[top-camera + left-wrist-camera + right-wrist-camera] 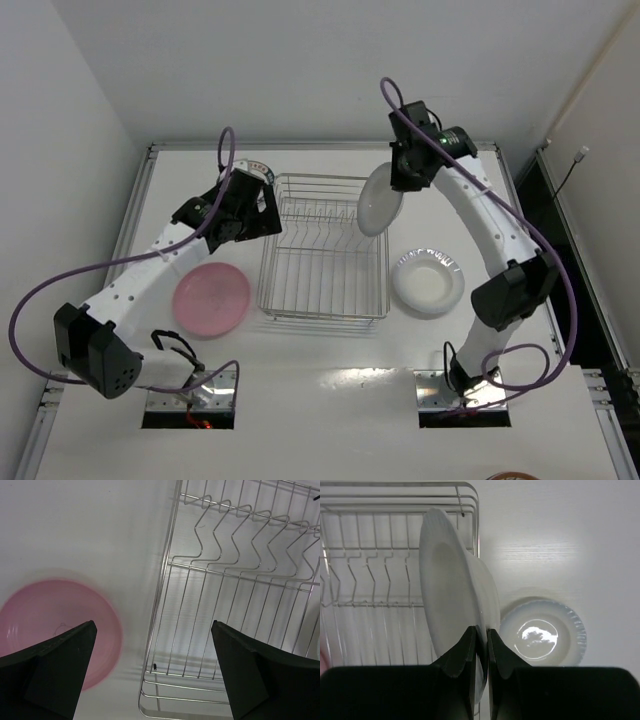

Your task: Load the plates into the dish rack

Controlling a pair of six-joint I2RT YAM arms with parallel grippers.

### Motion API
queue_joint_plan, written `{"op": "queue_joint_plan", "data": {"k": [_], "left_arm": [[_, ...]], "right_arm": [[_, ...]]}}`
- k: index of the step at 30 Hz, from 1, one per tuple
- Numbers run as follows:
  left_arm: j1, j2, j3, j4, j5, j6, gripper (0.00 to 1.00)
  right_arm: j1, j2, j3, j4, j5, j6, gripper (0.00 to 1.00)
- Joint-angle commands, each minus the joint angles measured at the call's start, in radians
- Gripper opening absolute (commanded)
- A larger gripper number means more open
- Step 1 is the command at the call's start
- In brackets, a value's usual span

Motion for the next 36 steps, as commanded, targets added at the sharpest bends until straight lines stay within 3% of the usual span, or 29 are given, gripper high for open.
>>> {"op": "queue_joint_plan", "data": {"k": [1,12,36], "left_arm": [[-0.032,-0.062,0.035,-0.032,-0.051,-0.017,1.0],[-0.061,-0.145,-0.015,-0.032,-0.08,-0.017,1.0],[-0.061,-0.174,-0.025,-0.051,-0.12,0.001,1.0]], "right_arm": [[0.03,0.032,0.127,-0.09,0.214,0.07,0.0],[0.148,0.174,0.181,-0.153,0.366,0.084,0.0],[0.237,0.322,0.2,-0.13,0.307,0.066,0.0]]}}
